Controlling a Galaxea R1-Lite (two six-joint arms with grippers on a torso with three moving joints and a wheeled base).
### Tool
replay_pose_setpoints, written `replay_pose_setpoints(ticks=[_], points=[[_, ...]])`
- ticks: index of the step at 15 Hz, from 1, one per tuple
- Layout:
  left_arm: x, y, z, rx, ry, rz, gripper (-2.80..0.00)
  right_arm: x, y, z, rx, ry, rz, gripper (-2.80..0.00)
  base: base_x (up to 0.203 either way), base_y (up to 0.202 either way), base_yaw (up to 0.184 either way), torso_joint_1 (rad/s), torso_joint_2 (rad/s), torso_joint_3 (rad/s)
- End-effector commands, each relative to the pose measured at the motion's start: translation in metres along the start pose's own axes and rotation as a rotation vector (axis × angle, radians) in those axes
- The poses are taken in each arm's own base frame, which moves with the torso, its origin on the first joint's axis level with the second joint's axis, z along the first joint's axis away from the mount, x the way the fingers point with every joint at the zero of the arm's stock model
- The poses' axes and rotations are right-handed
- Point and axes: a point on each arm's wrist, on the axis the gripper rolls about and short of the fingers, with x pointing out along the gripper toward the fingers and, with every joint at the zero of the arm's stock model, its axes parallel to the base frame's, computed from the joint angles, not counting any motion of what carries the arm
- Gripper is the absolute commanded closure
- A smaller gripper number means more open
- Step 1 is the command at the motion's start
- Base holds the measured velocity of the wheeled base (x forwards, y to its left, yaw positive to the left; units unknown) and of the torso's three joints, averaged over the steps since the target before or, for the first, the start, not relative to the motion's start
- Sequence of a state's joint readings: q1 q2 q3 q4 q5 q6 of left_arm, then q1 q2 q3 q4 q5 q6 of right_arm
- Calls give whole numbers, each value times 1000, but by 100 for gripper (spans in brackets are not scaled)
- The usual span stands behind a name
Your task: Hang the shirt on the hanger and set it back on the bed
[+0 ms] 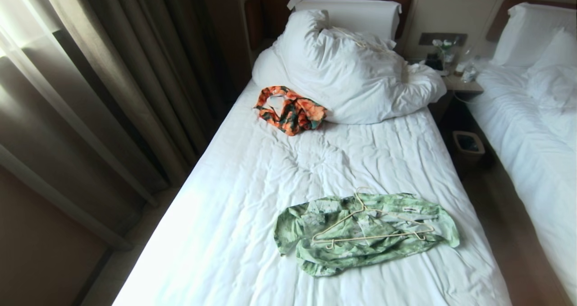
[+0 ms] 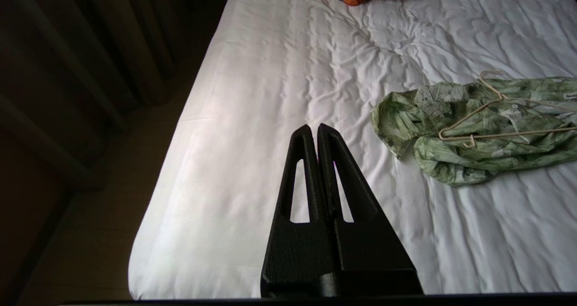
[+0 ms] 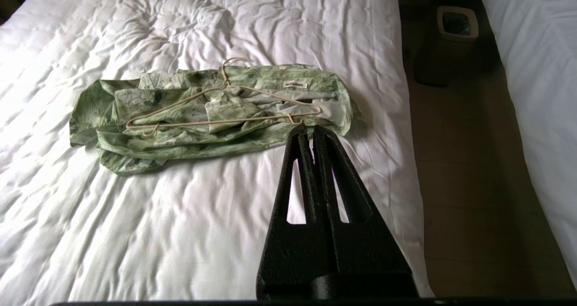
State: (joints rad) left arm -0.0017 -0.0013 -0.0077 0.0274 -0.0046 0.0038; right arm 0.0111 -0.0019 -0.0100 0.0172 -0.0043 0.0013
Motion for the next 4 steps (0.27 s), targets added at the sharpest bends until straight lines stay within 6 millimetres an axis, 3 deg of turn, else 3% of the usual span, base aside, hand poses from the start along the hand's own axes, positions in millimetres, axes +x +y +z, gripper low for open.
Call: replay_pose_setpoints(ticks=[1,4], points=[[0,0,0,0,0,0,0,0,0,0,-1,1,2,0,0,0,0,0,0,0],[0,0,0,-1,0,0,0,0,0,0,-1,-1,2,0,0,0,0,0,0,0]])
